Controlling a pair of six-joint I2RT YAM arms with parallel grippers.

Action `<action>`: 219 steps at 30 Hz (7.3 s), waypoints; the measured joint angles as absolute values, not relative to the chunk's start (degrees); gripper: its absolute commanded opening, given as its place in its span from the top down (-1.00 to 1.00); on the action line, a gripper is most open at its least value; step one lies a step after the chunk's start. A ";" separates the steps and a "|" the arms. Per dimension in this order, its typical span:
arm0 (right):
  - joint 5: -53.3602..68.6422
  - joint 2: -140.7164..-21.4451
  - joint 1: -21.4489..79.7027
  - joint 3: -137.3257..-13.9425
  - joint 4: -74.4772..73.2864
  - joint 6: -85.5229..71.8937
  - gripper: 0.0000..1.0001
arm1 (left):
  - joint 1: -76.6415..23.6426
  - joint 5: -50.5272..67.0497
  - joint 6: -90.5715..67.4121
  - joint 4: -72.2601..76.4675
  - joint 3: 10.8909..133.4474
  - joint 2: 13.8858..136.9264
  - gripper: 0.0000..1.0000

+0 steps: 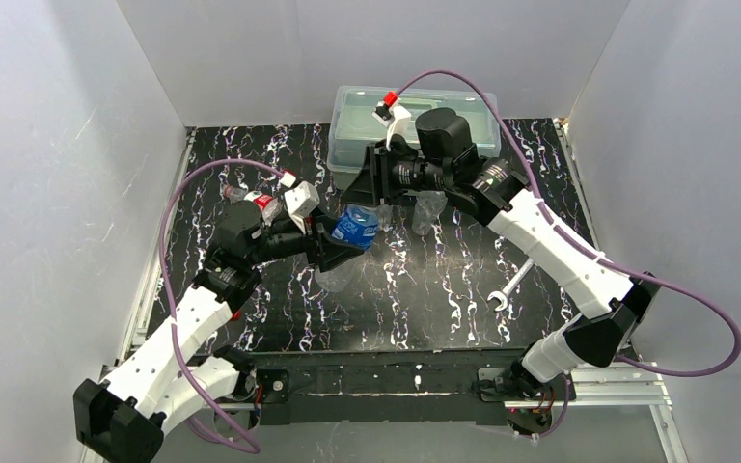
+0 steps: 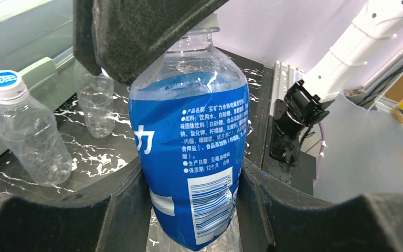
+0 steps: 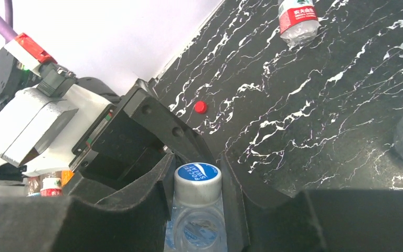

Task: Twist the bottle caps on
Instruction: Screw the bottle cap onto the plastic bottle.

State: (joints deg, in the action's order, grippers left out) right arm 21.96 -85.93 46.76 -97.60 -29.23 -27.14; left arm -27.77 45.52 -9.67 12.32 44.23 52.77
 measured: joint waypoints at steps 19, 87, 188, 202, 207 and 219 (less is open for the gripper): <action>14.70 -83.31 46.63 -91.02 -21.89 -35.48 0.30 | -28.60 37.06 -13.37 19.81 38.48 50.15 1.00; 15.40 -80.18 43.46 -86.30 -16.49 -38.15 0.30 | -27.11 35.05 -13.13 15.62 37.30 48.27 1.00; -0.03 -85.12 58.33 -99.63 -27.20 -31.44 -0.43 | -27.11 25.78 -12.14 23.46 31.64 37.06 1.00; -1.80 -80.27 59.02 -96.42 -30.09 -29.45 -0.97 | -27.11 24.23 -11.99 25.30 31.20 37.06 1.00; -3.22 -74.87 58.87 -94.98 -30.00 -25.15 -0.97 | -27.11 25.82 -12.12 25.32 30.17 37.01 1.00; 15.44 -74.32 42.92 -94.80 -23.59 -21.15 -0.97 | -27.11 34.17 -13.58 25.06 29.91 37.93 1.00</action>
State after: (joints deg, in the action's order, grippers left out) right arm 15.44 -74.32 42.92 -94.80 -23.59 -21.15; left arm -27.11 34.17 -13.58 25.06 29.91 37.93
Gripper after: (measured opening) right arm 0.983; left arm 0.485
